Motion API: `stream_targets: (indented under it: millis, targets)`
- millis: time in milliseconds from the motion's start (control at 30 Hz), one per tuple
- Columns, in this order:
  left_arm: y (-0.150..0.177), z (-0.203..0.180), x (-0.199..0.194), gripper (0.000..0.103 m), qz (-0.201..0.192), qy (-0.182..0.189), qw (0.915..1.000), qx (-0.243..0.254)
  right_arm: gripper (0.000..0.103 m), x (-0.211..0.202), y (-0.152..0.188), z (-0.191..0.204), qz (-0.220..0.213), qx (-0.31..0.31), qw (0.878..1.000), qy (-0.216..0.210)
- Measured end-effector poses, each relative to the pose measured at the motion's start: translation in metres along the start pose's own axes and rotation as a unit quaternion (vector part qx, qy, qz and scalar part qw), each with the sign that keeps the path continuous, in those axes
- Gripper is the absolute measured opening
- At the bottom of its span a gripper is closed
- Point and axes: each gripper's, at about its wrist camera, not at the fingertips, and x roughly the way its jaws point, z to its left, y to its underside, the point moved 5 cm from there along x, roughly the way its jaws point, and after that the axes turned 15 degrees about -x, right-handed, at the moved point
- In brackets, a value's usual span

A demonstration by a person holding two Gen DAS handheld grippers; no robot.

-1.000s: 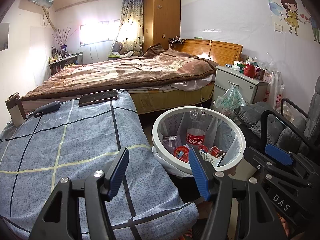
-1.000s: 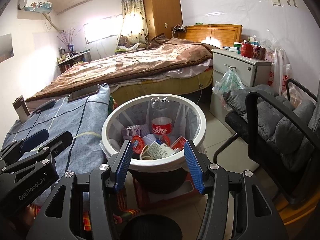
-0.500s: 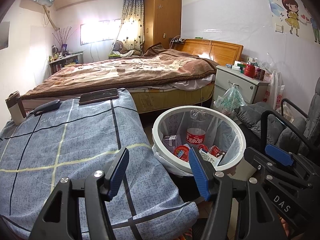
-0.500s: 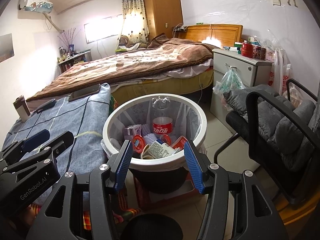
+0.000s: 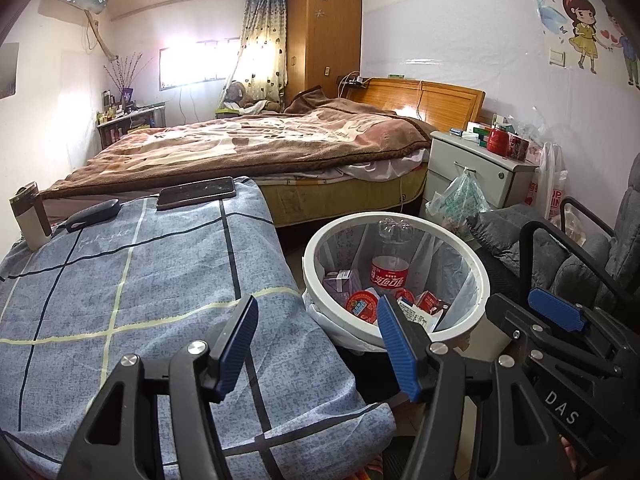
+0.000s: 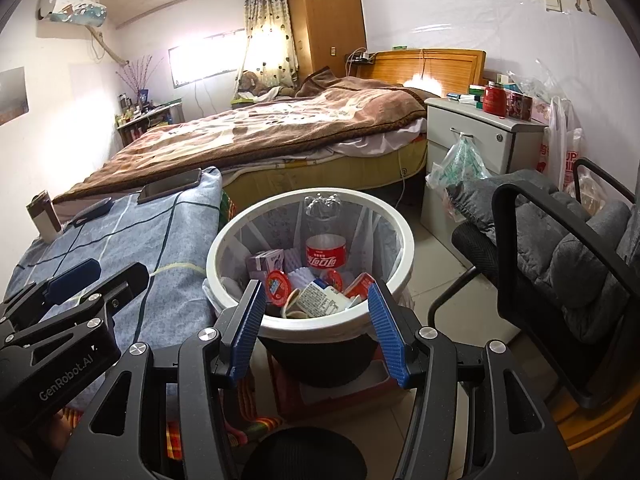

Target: Collect trash

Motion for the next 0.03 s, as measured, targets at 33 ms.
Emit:
stream_targets:
  millis: [33]
  targets:
    - [-0.0002, -0.0002, 0.0004, 0.064, 0.001, 0.0, 1.0, 0.0, 0.055, -0.0003, -0.0003, -0.0001, 0.0, 0.0, 1.0, 0.0]
